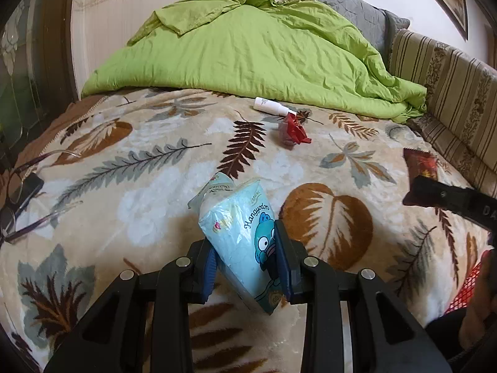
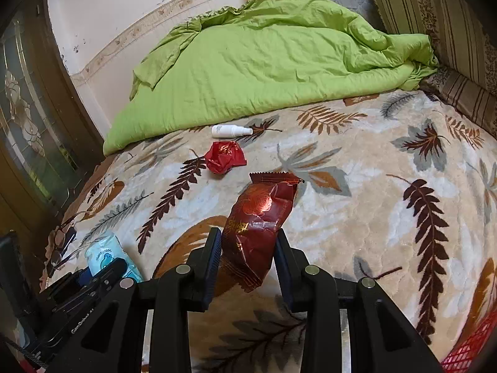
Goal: Collect trash
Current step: 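Grasp the red candy wrapper with the right tool while the left tool holds the tissue pack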
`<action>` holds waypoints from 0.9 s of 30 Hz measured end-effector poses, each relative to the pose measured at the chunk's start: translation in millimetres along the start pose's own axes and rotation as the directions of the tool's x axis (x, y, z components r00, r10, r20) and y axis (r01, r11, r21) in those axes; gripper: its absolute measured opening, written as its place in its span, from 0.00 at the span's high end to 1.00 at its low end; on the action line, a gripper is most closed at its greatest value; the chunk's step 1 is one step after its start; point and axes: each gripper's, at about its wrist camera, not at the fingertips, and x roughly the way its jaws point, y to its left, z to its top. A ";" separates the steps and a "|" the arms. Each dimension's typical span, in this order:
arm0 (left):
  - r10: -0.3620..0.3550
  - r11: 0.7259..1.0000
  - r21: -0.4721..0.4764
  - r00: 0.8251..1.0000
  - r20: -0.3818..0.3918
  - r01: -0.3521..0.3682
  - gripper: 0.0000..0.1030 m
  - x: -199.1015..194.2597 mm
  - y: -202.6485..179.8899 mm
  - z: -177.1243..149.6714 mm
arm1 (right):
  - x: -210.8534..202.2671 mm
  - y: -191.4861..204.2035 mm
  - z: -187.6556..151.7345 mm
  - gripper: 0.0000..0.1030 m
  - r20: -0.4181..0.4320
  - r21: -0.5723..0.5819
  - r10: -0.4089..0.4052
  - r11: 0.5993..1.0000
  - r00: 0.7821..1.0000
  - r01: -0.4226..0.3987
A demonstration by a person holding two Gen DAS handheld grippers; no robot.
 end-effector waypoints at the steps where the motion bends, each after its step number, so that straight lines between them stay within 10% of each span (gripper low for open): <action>1: 0.002 1.000 0.003 1.000 0.002 -0.002 0.69 0.0 -1.1 0.5 | -0.6 -0.3 0.1 0.65 0.001 -0.001 -0.003 1.000 1.000 0.003; 27: 0.005 1.000 0.027 1.000 0.022 -0.005 0.69 -0.8 -6.0 3.3 | 1.8 7.2 -1.1 0.65 -0.006 -0.035 0.003 0.999 1.000 -0.004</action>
